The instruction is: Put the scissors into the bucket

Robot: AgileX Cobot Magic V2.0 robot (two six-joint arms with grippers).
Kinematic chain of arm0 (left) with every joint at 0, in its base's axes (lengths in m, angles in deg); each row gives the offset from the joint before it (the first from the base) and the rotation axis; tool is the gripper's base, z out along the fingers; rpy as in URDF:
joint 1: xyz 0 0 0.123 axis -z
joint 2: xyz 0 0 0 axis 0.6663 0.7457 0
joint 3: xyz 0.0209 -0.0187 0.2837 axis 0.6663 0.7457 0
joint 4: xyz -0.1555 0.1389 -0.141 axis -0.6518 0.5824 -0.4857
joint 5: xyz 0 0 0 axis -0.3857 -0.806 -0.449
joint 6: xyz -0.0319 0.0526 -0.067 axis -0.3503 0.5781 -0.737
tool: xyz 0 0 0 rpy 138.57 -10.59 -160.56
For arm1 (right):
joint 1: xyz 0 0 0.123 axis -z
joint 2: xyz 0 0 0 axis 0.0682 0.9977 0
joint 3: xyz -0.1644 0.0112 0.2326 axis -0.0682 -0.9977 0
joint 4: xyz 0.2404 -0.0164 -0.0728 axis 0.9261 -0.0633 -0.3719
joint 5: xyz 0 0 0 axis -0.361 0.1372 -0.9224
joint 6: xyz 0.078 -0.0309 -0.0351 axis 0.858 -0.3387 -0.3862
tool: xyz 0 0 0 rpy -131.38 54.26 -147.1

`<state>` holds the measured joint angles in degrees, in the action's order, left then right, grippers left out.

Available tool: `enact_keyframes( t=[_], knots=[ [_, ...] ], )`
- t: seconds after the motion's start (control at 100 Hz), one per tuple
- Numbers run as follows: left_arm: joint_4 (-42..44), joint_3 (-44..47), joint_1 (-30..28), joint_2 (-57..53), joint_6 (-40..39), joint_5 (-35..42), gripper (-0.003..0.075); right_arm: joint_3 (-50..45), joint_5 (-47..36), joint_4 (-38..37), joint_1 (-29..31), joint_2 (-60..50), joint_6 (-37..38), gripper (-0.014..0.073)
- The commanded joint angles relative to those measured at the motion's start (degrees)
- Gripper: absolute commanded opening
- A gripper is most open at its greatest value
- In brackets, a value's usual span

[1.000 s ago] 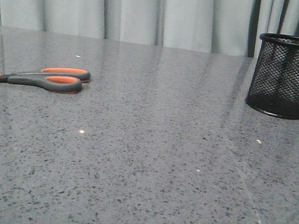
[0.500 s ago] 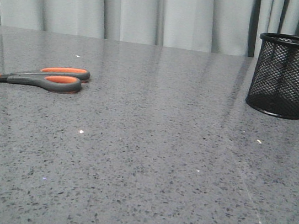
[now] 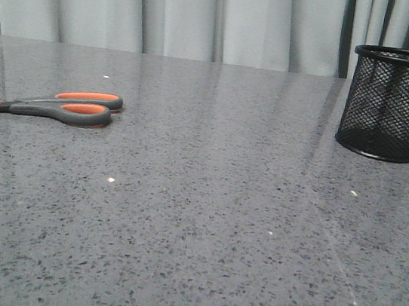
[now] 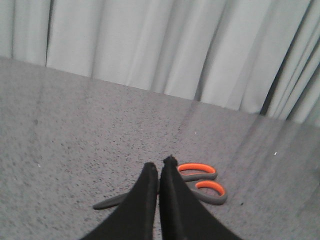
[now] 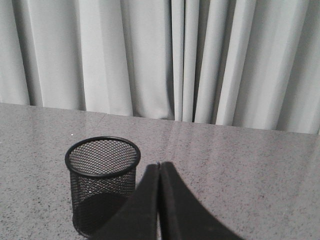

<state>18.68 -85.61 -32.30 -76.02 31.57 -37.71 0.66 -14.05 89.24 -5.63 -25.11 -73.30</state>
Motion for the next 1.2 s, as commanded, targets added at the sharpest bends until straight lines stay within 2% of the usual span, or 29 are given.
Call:
enact_keyframes(
  t=[0.0,0.07,0.11,0.19,0.24,0.33,0.4,0.5,0.62,0.75,0.95,1.19],
  knots=[
    [4.71,-8.21,1.31,6.20,6.23,-2.69,0.0018,6.21,0.79,-1.39,-0.13,2.47,0.08,-0.0064],
    [4.71,-12.12,2.13,10.37,10.03,-6.69,0.0121,8.81,2.72,-0.88,-0.13,2.86,0.08,-0.0037],
    [4.71,-13.57,2.44,12.70,11.06,-8.05,0.0214,9.95,3.50,-0.63,-0.13,2.86,0.08,-0.0001],
    [4.71,-15.99,2.63,16.46,13.43,-10.20,0.0395,11.73,5.26,0.57,-0.13,2.86,0.08,0.0147],
    [4.75,-17.22,2.63,18.94,15.03,-11.37,0.0435,12.48,5.89,2.02,-0.13,2.86,0.08,0.0260],
    [5.01,-20.22,2.63,23.46,19.92,-15.83,0.0396,13.40,7.37,4.97,-0.13,2.86,0.08,0.0437],
    [5.01,-24.30,3.31,28.35,24.44,-21.75,0.0378,14.09,9.41,6.05,-0.13,2.86,0.08,0.0496],
    [5.81,-29.76,5.83,35.37,25.82,-24.75,0.0378,14.18,10.27,6.55,-0.13,2.86,0.08,0.0498],
    [8.10,-39.18,8.66,44.79,30.38,-32.69,0.0378,14.18,10.84,6.55,-0.13,2.86,0.08,0.0498],
    [10.77,-49.18,12.07,53.81,38.02,-39.88,0.0378,14.18,11.10,6.55,-0.13,2.86,0.08,0.0498],
    [12.90,-55.03,15.72,62.86,56.26,-40.46,0.0377,14.18,11.32,6.55,-0.13,2.86,0.08,0.0498],
    [14.60,-55.70,15.81,69.66,58.16,-39.45,0.0377,14.18,12.48,6.67,-0.13,2.86,0.08,0.0498]
  ],
)
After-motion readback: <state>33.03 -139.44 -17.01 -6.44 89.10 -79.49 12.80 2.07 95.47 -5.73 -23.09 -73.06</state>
